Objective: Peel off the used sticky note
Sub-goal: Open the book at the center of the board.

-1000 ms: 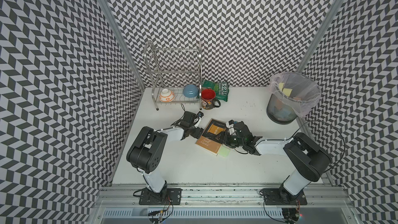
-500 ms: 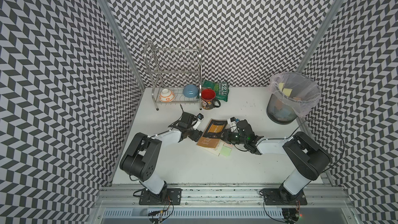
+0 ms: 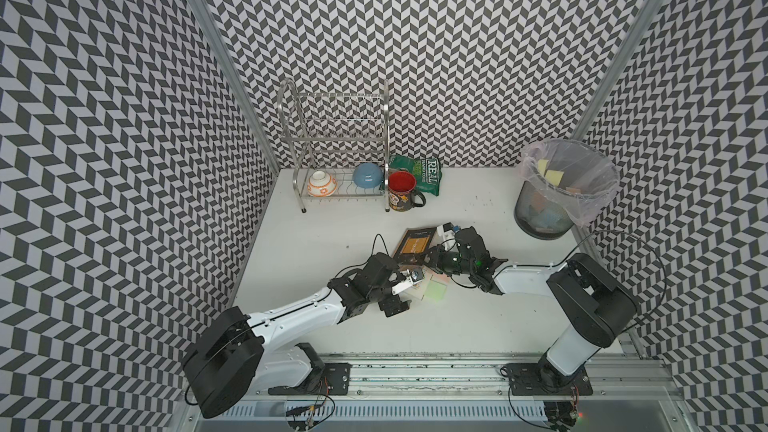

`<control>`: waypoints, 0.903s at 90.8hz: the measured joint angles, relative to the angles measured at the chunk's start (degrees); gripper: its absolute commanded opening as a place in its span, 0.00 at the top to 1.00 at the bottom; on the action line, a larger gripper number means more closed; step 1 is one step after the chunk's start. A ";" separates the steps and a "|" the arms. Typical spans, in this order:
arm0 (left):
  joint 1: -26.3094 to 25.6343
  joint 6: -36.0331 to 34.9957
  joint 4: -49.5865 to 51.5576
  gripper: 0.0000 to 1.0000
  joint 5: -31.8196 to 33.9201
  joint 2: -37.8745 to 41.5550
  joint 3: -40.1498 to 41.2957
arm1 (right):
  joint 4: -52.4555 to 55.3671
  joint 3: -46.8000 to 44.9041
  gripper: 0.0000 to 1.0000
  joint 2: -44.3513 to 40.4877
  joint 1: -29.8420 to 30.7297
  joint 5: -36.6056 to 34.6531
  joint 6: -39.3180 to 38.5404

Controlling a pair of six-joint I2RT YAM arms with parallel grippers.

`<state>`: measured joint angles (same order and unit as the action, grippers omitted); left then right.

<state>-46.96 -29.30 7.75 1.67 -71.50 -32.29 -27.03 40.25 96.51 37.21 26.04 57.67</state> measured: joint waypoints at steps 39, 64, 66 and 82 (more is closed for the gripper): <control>-2.16 0.52 -12.94 0.60 12.55 -4.90 1.86 | 0.90 0.50 0.79 0.00 -0.02 0.28 0.68; -2.16 1.64 -13.00 1.00 12.22 -1.84 2.25 | 7.39 3.32 0.40 -0.85 -1.11 -0.72 -2.12; -2.14 1.79 -13.00 1.00 12.22 -1.75 2.25 | 8.02 3.32 0.37 -1.33 -1.55 -0.70 -2.49; -1.75 2.99 -12.96 1.00 11.85 -1.77 2.32 | 12.22 0.37 0.31 -8.98 -7.85 -0.72 -5.40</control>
<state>-48.71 -26.30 -5.21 13.52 -73.28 -29.98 -14.81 40.62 87.53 29.36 25.32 52.27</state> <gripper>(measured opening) 0.051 0.686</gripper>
